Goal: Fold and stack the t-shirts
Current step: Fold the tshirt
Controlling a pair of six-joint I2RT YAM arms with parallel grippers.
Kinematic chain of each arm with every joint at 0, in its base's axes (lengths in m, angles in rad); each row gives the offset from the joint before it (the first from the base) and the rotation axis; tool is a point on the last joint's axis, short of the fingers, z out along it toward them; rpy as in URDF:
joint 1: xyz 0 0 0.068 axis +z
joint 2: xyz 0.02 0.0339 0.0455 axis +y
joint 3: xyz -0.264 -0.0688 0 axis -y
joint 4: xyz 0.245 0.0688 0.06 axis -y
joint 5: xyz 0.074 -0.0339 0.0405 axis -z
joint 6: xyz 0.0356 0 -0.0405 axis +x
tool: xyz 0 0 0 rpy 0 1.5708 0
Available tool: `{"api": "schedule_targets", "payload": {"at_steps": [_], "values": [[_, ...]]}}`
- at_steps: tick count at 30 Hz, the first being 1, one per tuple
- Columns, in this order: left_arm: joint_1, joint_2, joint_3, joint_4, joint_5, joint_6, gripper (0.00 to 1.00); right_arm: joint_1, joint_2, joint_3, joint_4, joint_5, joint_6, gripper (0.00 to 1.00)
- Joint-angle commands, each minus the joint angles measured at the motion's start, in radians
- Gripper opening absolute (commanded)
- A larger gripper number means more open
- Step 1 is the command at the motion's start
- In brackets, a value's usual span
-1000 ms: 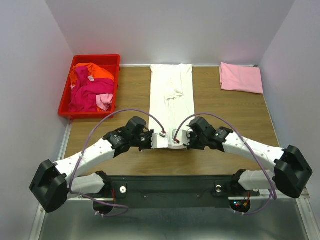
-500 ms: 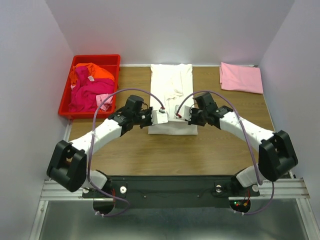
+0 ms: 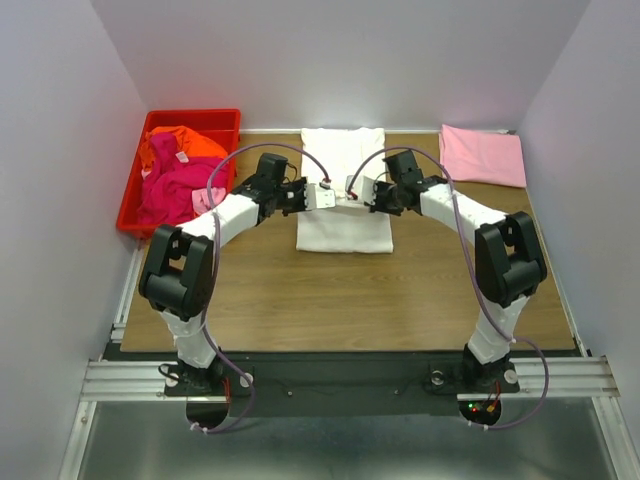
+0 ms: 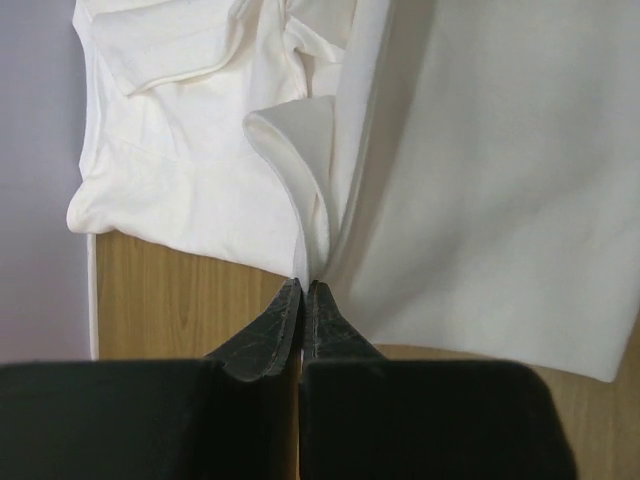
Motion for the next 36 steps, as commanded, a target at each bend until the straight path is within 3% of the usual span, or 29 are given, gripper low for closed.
{"api": "schedule_targets", "payload": {"at_steps": [1, 30, 33, 34, 36], "values": [[0.022, 0.044, 0.076, 0.032, 0.026, 0.067, 0.00, -0.022, 0.059, 0.102, 0.030, -0.023, -0.042, 0.00], [0.059, 0.294, 0.243, 0.176, -0.027, 0.058, 0.00, -0.060, 0.268, 0.274, 0.079, 0.020, 0.013, 0.01], [0.062, 0.307, 0.270, 0.176, -0.047, 0.044, 0.12, -0.066, 0.279, 0.312, 0.084, 0.032, 0.047, 0.27], [0.063, 0.302, 0.273, 0.176, -0.054, 0.035, 0.15, -0.069, 0.277, 0.329, 0.082, 0.032, 0.062, 0.42], [0.069, 0.288, 0.275, 0.176, -0.067, 0.020, 0.26, -0.076, 0.260, 0.358, 0.084, 0.026, 0.097, 0.52]]}}
